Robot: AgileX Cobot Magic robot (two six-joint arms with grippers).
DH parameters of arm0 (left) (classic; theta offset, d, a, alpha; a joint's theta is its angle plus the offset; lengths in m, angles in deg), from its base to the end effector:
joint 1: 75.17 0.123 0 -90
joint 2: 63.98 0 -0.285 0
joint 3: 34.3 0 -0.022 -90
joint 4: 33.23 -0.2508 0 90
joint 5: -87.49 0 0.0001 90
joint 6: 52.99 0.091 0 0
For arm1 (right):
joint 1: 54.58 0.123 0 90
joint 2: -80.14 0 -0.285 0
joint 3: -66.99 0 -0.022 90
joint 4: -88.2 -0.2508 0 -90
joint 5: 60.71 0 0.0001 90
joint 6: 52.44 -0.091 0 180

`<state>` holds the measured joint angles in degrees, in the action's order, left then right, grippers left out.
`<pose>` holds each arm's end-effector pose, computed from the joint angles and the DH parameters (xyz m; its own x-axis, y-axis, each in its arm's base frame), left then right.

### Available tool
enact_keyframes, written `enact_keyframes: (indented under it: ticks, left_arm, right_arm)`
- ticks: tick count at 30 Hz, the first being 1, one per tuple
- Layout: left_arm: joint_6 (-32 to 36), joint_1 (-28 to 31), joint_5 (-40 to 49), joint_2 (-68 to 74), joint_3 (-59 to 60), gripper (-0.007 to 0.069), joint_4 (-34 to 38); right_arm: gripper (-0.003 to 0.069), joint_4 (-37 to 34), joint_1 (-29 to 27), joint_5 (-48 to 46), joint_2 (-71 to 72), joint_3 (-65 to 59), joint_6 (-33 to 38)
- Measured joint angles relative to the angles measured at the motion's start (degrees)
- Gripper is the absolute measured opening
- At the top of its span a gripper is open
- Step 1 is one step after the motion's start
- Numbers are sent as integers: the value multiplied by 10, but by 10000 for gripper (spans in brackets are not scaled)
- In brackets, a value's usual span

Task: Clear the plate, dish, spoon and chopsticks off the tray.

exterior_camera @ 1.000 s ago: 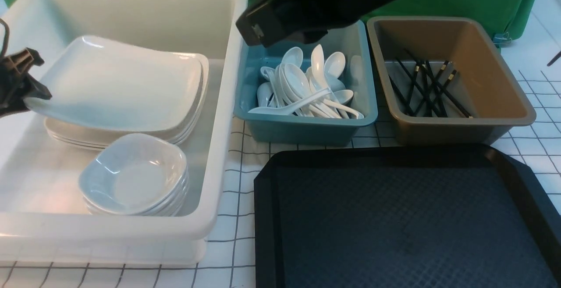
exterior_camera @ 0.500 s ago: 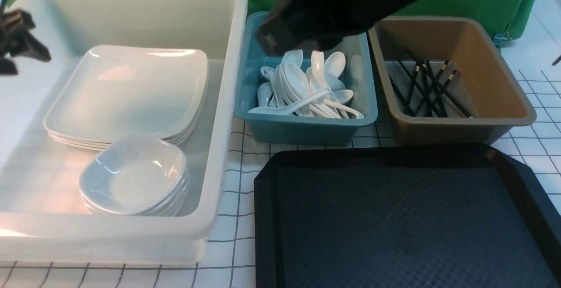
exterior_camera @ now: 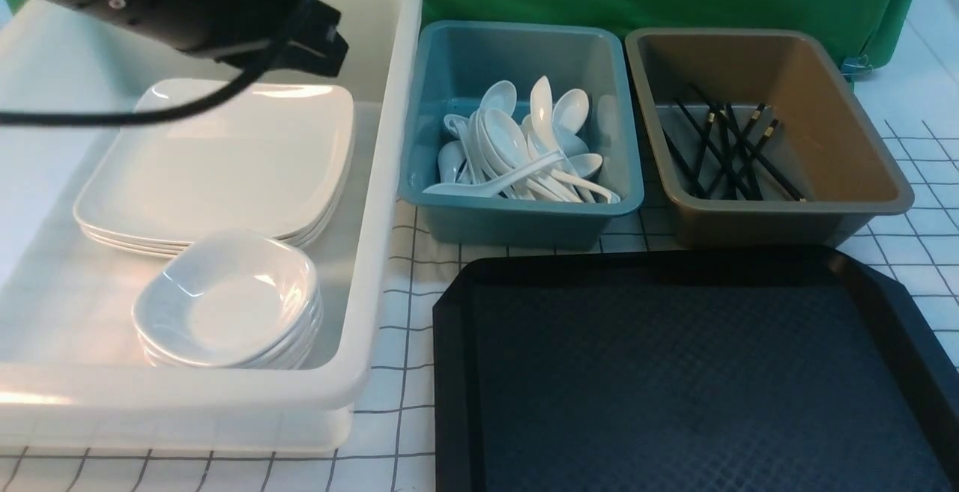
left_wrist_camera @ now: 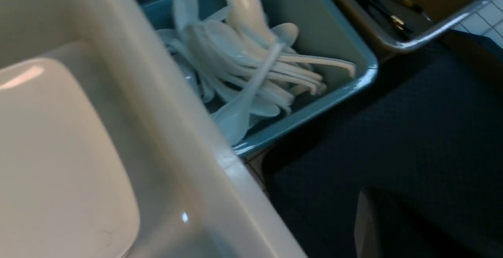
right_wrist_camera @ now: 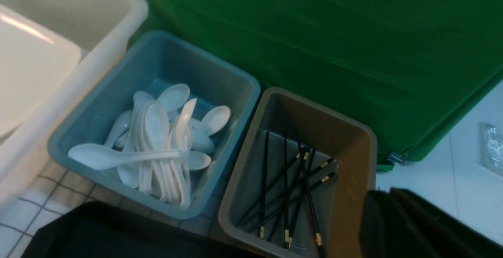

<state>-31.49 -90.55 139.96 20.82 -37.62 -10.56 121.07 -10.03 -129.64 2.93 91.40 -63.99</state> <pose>0.2660 -0.1020 0.4080 -0.5769 0.2829 -0.7662 0.5495 0.8285 -0.1078 0.1695 0.1022 0.5330 -0.3285 -0.3557 -0.8750 -0.2956 0.9186 -0.2624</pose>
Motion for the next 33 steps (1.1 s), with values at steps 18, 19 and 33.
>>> enact_keyframes:
  ticks: [18,19,33]
  left_arm:
    - [-120,-32,-252,-502,485,-2,-43]
    - [-125,-32,-258,-520,499,-2,-43]
    - [-133,-32,-299,-614,604,-2,-36]
  right_arm:
    - [12,12,0,483,609,-675,-125]
    - [13,12,0,505,618,-690,-126]
    - [76,12,0,586,654,-757,-152]
